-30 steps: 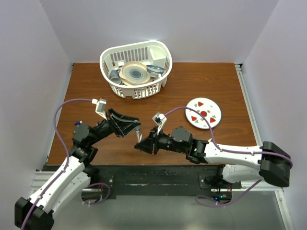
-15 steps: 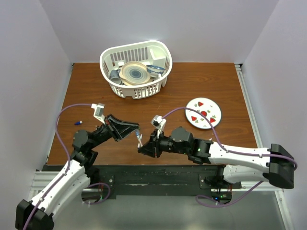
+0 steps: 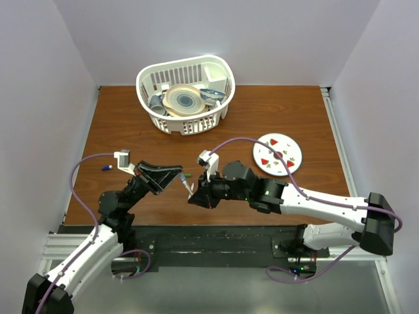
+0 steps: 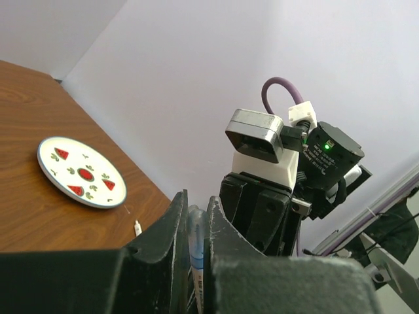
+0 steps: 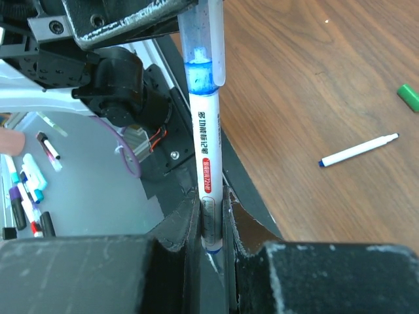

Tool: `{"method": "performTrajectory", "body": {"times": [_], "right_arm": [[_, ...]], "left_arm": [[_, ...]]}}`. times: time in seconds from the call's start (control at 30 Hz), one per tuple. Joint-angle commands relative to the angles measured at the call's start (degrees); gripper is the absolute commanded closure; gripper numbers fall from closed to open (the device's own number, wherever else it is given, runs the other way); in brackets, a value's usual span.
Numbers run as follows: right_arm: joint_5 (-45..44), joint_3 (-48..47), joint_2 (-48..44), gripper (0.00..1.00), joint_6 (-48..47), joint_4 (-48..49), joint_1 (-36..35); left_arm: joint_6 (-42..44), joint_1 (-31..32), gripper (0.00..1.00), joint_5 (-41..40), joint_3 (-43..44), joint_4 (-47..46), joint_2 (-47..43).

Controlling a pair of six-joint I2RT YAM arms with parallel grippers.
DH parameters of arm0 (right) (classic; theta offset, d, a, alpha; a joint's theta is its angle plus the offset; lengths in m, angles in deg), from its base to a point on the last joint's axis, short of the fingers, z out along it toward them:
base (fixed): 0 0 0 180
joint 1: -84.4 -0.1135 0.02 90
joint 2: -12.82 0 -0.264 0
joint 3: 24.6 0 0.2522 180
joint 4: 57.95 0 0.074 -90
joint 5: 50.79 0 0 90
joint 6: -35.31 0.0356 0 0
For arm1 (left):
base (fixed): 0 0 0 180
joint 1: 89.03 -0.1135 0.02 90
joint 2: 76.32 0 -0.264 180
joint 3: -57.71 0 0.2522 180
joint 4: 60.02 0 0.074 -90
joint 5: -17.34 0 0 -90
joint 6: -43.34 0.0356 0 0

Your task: Insert the pens into the pen caps

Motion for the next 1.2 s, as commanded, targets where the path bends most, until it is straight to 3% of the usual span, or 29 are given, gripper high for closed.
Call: {"method": "performTrajectory", "body": {"times": [0.0,0.43,0.6,0.77,0.9,1.17], "right_arm": [[-7.3,-11.3,-0.2,1.0,-0.4,16.3,6.9],[-0.5,-22.7,5.6,1.0,-5.9,14.3,12.9],[0.7,-23.5,5.5,1.0,-13.2,17.7,13.2],[2.6,-20.6,2.2,1.0,-16.8,23.6,13.2],[0.8,-21.5,1.4,1.0,-18.1,23.1,13.2],[0.7,-27.3,4.2,1.0,-18.0,20.3,13.3]], "left_arm": [[1.4,4.1,1.0,10.7,-3.4,3.4,0.7],[3.5,15.7,1.0,6.7,-6.3,-6.7,11.8],[0.5,18.2,1.0,7.2,-6.2,-10.4,13.9],[-0.3,18.5,1.0,9.0,-4.6,-7.5,13.3],[3.1,19.4,1.0,8.4,-4.0,0.1,11.2],[7.0,23.2,1.0,6.9,-3.0,4.0,10.2]]}}
